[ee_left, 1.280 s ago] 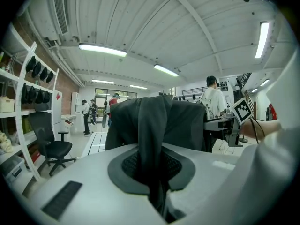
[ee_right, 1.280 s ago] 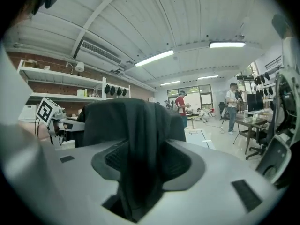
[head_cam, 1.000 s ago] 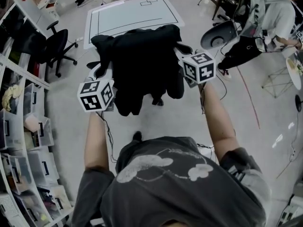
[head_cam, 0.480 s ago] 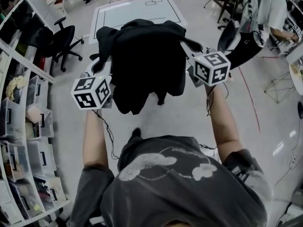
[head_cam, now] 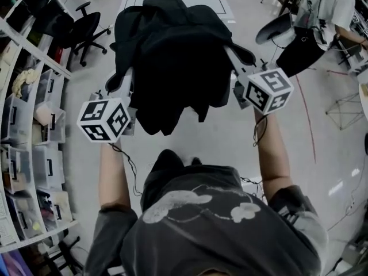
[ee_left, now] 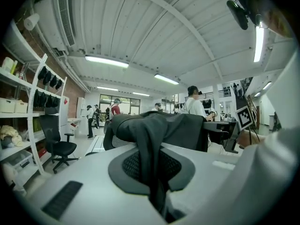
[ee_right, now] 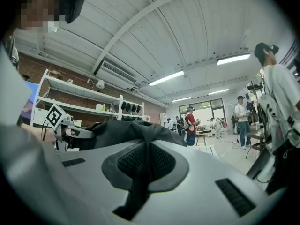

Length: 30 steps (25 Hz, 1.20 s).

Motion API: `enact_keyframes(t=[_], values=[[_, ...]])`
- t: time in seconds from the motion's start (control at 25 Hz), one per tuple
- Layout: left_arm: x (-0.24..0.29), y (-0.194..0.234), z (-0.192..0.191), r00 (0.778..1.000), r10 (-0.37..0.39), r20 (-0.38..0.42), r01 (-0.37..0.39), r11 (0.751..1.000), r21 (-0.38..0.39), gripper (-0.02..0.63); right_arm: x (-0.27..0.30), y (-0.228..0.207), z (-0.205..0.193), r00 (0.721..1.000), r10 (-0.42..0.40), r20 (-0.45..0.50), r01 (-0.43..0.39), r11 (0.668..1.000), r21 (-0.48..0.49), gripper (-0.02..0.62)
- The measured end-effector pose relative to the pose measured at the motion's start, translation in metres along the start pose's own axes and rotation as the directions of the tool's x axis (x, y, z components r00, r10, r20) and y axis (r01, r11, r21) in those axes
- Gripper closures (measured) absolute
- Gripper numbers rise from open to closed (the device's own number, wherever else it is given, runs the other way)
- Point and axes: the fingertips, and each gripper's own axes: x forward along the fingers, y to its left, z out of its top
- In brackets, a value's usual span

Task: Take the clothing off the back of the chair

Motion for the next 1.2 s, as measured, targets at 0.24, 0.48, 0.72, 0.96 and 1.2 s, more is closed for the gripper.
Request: enact_keyframes(t=[0.24,0.48,0.72,0.96,1.2], values=[[0.005,-0.013,-0.035,0.999,-0.014,-0.052,0.01,0.998,-0.067,0.6,-0.016,-0.007,-0.033,0.999,0.018,-0.029,-0.016,0.998,0.054,0.595],[0.007,-0.021,-0.075,0.992,-0.023,-0.125,0.009,0.994,-0.113,0.6,-0.021,-0.015,-0.076,0.997,0.011,-0.079,0.0,0.991,0.137,0.595],[-0.01,-0.026,-0.088,0.992,-0.037,-0.125,0.022,0.993,-0.118,0.6,-0.035,-0.001,-0.089,0.995,-0.02,-0.095,0.035,0.987,0.156,0.595],[-0.034,-0.02,-0.085,0.993,-0.046,-0.107,0.031,0.99,-0.138,0.6,-0.039,0.024,-0.078,0.994,-0.032,-0.1,0.046,0.988,0.145,0.595],[-0.065,-0.014,-0.092,0.993,-0.074,-0.096,0.059,0.986,-0.153,0.6,-0.051,0.061,-0.079,0.993,-0.046,-0.11,0.061,0.988,0.138,0.595]])
